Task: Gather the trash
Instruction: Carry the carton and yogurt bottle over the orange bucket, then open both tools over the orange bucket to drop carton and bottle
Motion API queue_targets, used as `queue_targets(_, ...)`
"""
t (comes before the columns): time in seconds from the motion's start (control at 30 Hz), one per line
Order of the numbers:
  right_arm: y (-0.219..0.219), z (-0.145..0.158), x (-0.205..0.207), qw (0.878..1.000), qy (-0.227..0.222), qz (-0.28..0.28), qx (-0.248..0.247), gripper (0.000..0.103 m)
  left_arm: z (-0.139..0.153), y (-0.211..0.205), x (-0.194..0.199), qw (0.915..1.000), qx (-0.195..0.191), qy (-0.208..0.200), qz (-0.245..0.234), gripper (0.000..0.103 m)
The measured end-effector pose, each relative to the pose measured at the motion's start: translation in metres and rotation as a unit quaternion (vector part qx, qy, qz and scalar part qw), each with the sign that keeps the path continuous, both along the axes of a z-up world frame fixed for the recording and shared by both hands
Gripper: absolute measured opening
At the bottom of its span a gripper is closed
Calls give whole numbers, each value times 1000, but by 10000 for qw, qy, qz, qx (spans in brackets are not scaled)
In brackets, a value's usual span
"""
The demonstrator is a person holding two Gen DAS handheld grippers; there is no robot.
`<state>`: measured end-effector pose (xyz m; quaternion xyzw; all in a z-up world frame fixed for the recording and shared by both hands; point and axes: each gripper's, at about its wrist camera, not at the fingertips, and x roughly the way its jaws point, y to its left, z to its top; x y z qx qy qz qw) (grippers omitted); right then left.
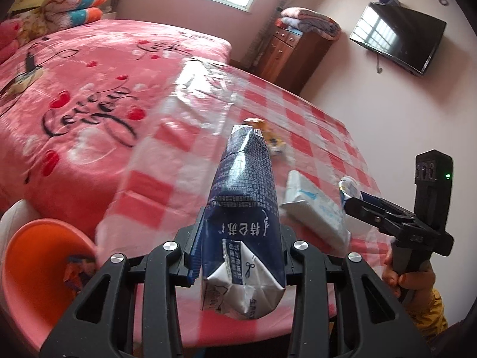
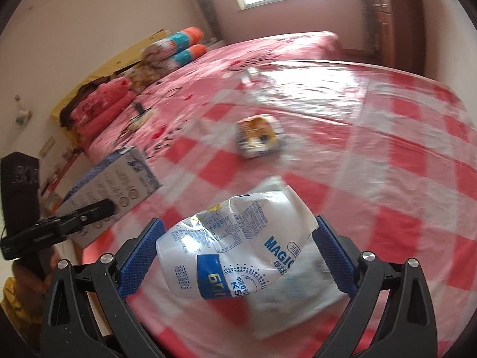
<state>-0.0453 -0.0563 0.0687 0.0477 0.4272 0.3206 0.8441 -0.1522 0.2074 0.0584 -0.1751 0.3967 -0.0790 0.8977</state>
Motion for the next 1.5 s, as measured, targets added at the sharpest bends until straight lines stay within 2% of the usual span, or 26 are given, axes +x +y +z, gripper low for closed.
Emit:
queue_targets(0.23,66,11,-23,9961,64,869,105,98,-9,52,-35,9980,30,128,617,38)
queue_targets(0.43,134,14,-46,9864,130,1640,40,98,-22,93,-61,9933,2,284,1121,38)
queue_targets(0.83,243,2,-83,9599,130,2789,-252,98,-65,159,-100,9776,-153,720,1974,38)
queue_targets(1.0,284,-12,-97,9425,219,3308,-410,98,-81,175,-108,9685,-111,989,2282,40)
queue_targets(1.03,287,-14,-96,9408,238,3349,-461,98,-84,178,-109,9658,-82,1078,2358,42)
queue_targets(1.1,292,-21,-101,9396,209,3373,-547,98,-88,183,-111,9627,-83,1135,2453,52)
queue_targets(1.17,291,-25,-102,9392,245,3393,-458,98,-89,186,-113,9604,-18,1161,2531,58)
queue_targets(1.33,289,-21,-103,9401,168,3394,-283,98,-91,188,-110,9590,-19,1192,2572,63)
queue_targets(1.43,290,-22,-105,9389,-27,3413,-437,98,-88,188,-111,9598,-83,1188,2540,64)
queue_targets(1.5,291,-28,-109,9367,-68,3452,-575,98,-81,192,-113,9620,-277,1083,2489,65)
